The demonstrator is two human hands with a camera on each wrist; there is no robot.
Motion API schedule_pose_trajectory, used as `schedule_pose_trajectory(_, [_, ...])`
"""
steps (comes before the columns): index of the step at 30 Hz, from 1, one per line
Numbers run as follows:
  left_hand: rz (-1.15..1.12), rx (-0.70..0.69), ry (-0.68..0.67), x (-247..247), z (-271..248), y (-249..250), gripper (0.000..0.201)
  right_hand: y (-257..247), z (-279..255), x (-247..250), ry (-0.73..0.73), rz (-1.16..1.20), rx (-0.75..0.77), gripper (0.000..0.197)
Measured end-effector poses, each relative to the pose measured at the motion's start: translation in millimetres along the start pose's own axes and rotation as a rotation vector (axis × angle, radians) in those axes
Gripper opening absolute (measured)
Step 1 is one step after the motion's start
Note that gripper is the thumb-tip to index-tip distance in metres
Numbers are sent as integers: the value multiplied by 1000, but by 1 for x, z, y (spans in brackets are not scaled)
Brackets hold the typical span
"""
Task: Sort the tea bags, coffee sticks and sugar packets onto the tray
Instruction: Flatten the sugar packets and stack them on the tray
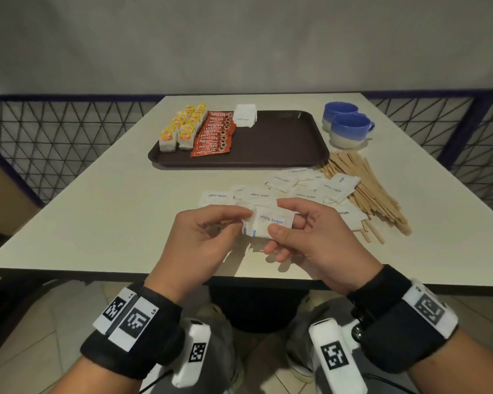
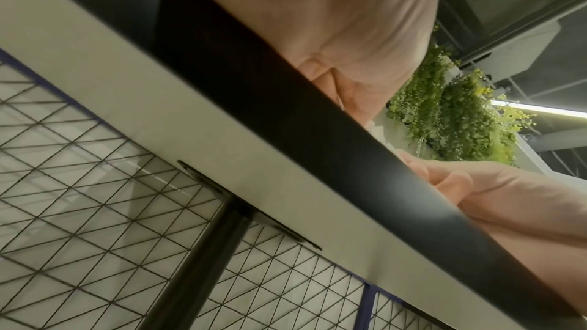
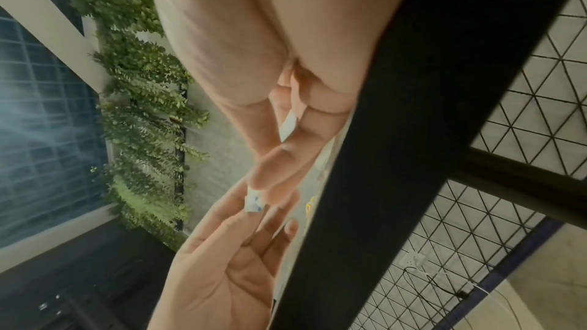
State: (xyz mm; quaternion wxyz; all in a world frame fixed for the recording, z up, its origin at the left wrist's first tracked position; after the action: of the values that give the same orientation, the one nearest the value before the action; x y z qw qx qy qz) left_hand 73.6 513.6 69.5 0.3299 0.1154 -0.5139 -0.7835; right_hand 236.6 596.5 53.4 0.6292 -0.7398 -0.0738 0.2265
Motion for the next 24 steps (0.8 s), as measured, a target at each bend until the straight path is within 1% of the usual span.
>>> schedule_pose_trajectory(3, [-36, 26, -24, 2, 0, 2, 33, -3, -4, 0, 3, -13, 17, 41])
schedule_pose_trajectory(6, [-73, 69, -45, 2, 0, 4, 35, -3, -7, 1, 26, -78, 45, 37])
schedule_pose_trajectory(9, [-42, 68, -66, -1, 1, 2, 33, -4, -6, -2, 21, -148, 38, 33])
schedule_pose_trajectory(11, [-21, 68, -70, -1, 1, 0, 38, -5, -7, -5, 8, -195, 20, 27])
schedule_pose_trajectory(13, [-12, 71, -66, -1, 1, 1, 42, -6, -8, -8, 8, -227, 17, 23])
schedule_pose_trajectory(15, [-6, 72, -54, 0, 0, 2, 42, -7, -10, -10, 17, -244, 22, 21])
schedule_pose_trajectory(22, [6, 60, -18, 3, -1, 6, 32, -6, -11, -10, 56, -268, 54, 19])
schedule_pose_trajectory(24, [24, 73, 1, 3, -1, 6, 34, -6, -10, -11, 65, -268, 64, 18])
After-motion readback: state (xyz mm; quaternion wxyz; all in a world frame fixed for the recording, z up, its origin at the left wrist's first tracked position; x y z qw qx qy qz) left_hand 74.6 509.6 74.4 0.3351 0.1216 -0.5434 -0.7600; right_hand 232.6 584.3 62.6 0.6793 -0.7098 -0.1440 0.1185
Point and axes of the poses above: each hand's wrist, its own z-axis towards the middle knuckle, its own x-axis out of the back of the hand, y = z × x, the point moved 7 cm from there along z, towards the middle knuckle, and after that the axes turned 14 degrees about y, right-handed, at the moved point
